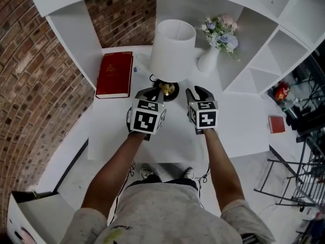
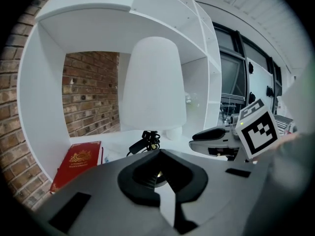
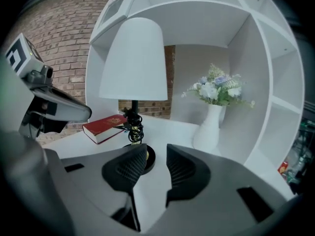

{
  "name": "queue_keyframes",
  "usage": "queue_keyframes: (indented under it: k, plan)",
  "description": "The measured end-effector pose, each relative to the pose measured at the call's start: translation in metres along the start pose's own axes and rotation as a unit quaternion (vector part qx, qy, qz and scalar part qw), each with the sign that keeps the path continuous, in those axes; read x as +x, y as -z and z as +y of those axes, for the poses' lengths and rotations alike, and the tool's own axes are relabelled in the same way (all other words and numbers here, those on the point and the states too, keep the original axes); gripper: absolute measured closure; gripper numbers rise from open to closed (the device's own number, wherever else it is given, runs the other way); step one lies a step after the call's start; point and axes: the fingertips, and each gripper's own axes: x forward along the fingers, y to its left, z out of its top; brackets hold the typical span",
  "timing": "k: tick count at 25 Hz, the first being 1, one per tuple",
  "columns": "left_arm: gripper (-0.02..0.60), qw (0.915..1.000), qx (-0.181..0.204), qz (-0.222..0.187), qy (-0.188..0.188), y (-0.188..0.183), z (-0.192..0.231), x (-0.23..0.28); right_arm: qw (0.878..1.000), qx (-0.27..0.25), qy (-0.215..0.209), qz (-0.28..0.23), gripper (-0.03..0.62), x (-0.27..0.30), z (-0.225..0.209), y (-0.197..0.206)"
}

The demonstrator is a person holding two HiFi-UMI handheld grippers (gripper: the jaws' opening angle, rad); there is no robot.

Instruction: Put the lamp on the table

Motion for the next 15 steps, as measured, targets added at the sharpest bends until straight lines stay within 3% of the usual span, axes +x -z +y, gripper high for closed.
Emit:
queue_keyframes:
  k: [15]
  plan:
    - [0.59,0.9993,0.02,-0.025,0.02,-0.038,-0.056,0.012,1.0,0.007,-0.006,-0.008,0.467,-0.06,-0.057,-0.016]
